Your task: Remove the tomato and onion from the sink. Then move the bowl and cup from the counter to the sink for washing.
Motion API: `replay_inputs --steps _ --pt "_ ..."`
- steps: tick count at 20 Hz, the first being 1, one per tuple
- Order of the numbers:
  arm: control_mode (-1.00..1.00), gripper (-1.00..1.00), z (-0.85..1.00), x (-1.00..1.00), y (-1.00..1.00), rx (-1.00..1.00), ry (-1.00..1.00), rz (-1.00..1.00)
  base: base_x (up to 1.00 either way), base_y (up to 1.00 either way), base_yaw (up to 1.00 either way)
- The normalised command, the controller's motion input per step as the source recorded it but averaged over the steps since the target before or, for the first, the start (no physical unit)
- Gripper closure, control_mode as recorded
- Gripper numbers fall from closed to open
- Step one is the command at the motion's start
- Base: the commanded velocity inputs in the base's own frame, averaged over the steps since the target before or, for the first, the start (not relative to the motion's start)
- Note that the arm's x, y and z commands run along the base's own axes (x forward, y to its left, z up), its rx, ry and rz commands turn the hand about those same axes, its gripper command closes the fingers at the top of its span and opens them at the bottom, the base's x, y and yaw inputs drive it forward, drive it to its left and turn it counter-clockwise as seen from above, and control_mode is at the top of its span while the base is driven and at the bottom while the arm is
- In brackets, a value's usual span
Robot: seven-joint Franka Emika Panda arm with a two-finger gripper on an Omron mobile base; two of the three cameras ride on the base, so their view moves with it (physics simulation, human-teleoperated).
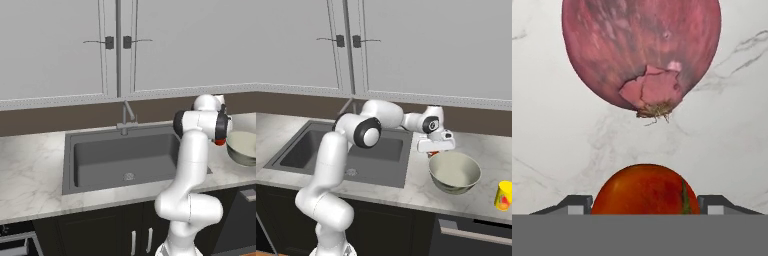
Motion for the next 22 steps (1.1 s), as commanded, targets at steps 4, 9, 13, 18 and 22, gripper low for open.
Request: replay_inputs --steps 4,9,13,18,22 --pt "-1.0 1.0 -0.07 0.15 0.0 0.0 0.13 0.06 0.0 0.0 0.0" --pt "-1.0 1.0 -0.01 0.09 -0.02 0.01 0.09 0.06 0.0 0.0 0.0" --pt "-1.0 -1.0 -0.01 0.0 -0.1 0.02 0.09 0.04 0.0 0.0 0.0" --pt "-1.0 -1.0 -0.01 0.0 -0.13 0.03 0.08 0.03 0.0 0.0 0.0" --pt "-1.0 -1.0 0.0 0.0 -0.11 0.04 0.05 0.04 0.0 0.0 0.0"
